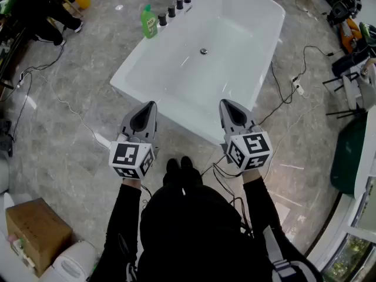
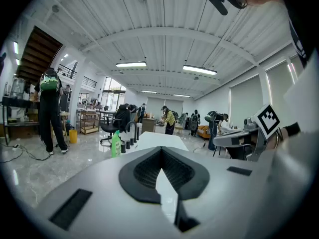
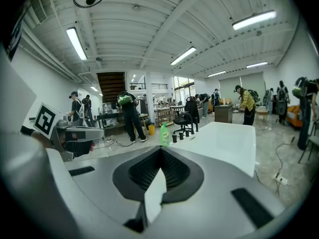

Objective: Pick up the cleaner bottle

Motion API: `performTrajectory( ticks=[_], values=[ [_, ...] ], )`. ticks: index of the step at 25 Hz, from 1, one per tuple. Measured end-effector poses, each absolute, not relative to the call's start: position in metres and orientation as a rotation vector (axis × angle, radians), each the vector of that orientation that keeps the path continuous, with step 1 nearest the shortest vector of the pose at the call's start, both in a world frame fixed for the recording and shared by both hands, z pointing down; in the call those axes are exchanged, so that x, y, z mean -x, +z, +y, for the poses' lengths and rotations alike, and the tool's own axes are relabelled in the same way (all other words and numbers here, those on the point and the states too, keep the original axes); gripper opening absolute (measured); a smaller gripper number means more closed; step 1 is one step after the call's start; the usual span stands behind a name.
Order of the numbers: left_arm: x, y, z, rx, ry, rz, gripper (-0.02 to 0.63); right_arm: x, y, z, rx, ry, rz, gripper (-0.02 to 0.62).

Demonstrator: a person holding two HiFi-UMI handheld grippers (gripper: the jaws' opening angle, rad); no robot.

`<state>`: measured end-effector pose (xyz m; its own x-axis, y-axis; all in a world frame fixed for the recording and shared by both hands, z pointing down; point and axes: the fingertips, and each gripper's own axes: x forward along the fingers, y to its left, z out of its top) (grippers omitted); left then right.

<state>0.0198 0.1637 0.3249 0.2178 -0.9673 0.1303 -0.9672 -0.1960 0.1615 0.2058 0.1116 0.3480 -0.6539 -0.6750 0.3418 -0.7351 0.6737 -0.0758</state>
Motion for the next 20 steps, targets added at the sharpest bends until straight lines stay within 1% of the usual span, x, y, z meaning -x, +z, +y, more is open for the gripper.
performTrajectory(
  ticks=[20],
  values=[
    [-0.01, 0.32, 0.147, -2.267, 0.02, -1.903, 0.008, -0.198, 0.348, 0.095, -1.047, 0.311, -2.64, 0.002]
  ],
)
